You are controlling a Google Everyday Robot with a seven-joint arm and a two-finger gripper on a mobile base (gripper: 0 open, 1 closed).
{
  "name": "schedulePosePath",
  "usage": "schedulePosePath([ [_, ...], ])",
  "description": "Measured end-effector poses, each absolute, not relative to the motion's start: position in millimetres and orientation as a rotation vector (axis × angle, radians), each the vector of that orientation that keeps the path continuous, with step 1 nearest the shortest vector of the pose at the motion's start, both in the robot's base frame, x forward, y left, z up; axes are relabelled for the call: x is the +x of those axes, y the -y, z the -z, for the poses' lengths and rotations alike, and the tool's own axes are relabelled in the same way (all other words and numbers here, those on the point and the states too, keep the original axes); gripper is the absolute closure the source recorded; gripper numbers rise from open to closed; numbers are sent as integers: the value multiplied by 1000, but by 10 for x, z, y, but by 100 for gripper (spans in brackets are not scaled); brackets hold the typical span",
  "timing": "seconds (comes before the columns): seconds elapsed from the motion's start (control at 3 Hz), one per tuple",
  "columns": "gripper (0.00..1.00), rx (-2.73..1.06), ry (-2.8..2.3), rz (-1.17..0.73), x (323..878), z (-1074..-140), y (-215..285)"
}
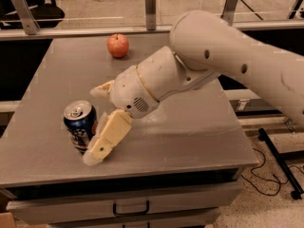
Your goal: Knock pepsi can over
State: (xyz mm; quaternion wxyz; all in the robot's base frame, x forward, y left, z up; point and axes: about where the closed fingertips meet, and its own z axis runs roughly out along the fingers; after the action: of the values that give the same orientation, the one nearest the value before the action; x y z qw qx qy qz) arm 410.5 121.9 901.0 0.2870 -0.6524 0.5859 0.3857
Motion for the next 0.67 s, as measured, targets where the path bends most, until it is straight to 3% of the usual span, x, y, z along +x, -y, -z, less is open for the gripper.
schedulePosePath([
  [0.67,41,-1607,-1565,-1118,4277,-8810,-1436],
])
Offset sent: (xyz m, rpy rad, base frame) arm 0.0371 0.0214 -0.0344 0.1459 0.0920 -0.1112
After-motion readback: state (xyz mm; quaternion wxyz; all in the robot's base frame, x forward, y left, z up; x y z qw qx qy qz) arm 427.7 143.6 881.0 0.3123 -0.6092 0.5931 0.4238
